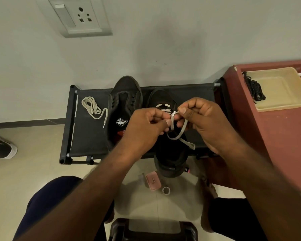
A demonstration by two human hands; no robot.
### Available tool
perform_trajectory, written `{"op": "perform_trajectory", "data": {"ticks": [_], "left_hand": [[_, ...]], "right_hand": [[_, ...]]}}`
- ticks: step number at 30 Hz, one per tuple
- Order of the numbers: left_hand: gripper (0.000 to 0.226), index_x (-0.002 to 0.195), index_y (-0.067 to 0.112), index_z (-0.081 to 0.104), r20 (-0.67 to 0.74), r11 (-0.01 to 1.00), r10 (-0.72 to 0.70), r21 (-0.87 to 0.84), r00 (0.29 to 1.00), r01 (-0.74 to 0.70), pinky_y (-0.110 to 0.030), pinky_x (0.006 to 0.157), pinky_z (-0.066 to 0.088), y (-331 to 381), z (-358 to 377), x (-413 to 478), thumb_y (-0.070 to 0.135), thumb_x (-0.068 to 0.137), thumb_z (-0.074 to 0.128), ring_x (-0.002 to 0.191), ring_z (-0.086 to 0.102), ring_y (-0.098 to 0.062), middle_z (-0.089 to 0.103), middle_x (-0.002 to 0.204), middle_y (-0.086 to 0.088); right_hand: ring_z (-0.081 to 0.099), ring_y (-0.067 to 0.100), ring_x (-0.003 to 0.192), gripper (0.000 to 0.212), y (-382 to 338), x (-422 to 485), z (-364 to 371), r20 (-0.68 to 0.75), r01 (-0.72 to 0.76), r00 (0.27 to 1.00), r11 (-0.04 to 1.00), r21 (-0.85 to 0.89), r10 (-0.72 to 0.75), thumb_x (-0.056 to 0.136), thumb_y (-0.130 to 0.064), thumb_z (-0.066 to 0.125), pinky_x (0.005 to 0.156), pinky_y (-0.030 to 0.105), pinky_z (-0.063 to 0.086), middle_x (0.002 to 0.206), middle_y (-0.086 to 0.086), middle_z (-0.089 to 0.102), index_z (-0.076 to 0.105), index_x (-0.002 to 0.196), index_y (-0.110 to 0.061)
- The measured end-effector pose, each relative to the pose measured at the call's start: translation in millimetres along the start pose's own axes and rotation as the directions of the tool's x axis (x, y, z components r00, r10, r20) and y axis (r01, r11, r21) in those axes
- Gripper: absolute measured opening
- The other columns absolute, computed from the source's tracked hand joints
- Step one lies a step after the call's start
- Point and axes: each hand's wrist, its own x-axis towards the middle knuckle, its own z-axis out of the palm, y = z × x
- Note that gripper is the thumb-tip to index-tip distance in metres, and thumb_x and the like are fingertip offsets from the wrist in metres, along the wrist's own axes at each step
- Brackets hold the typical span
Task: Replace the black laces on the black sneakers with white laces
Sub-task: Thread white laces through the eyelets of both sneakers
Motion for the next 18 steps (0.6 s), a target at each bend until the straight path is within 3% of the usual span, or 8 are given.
{"op": "perform_trajectory", "data": {"ticks": [3,5,9,12,15,18], "left_hand": [[0.009,0.097,0.016,0.071,0.023,0.993,-0.021,-0.117,1.000,0.023,-0.024,0.076,0.059,3,0,3,0.013,0.088,0.071,0.085,0.072,-0.017,0.075,0.090,-0.006],[0.010,0.098,0.014,0.072,0.031,0.994,0.003,-0.108,1.000,0.000,-0.028,0.078,0.059,4,3,2,0.015,0.088,0.071,0.088,0.072,-0.020,0.075,0.090,-0.007],[0.006,0.094,0.011,0.070,-0.026,0.989,-0.056,-0.135,0.998,0.052,-0.024,0.072,0.059,0,4,3,0.011,0.088,0.070,0.084,0.073,-0.023,0.075,0.087,-0.011],[0.009,0.099,0.005,0.067,-0.033,0.945,-0.130,-0.305,0.991,0.114,-0.028,0.075,0.060,-1,1,4,0.008,0.091,0.066,0.080,0.073,-0.021,0.074,0.085,-0.009],[0.011,0.104,0.005,0.063,-0.059,0.852,-0.178,-0.509,0.982,0.124,-0.031,0.073,0.060,2,-4,6,0.008,0.094,0.062,0.079,0.072,-0.019,0.073,0.083,-0.007],[0.011,0.106,0.009,0.059,-0.067,0.880,-0.153,-0.464,0.986,0.105,-0.033,0.081,0.060,4,-6,6,0.011,0.096,0.059,0.088,0.073,-0.020,0.076,0.090,-0.006]], "right_hand": [[0.069,0.022,0.071,0.006,1,2,-2,-0.006,-0.003,1.000,0.999,0.039,0.004,0.095,-0.007,0.061,0.072,0.035,0.057,0.083,0.009,0.075,0.067,0.093,-0.008],[0.069,0.023,0.072,0.006,1,3,-2,0.024,0.001,1.000,0.999,0.043,-0.002,0.095,-0.007,0.061,0.072,0.035,0.057,0.083,0.011,0.074,0.067,0.093,-0.007],[0.070,0.021,0.073,0.007,0,1,2,0.072,0.028,0.997,1.000,-0.011,-0.027,0.091,-0.003,0.065,0.069,0.025,0.056,0.086,0.016,0.074,0.070,0.096,-0.004],[0.069,0.019,0.071,0.010,1,2,1,0.053,0.035,0.998,0.998,-0.057,-0.032,0.088,-0.003,0.070,0.071,0.024,0.057,0.084,0.011,0.075,0.073,0.093,-0.010],[0.067,0.015,0.067,0.012,5,5,-4,-0.020,0.021,1.000,0.988,-0.152,-0.024,0.087,-0.004,0.073,0.072,0.026,0.056,0.076,0.006,0.074,0.074,0.090,-0.016],[0.067,0.004,0.083,0.016,9,7,-9,-0.204,-0.003,0.976,0.937,-0.350,-0.074,0.089,-0.009,0.071,0.076,0.024,0.052,0.092,-0.007,0.073,0.071,0.091,-0.025]]}}
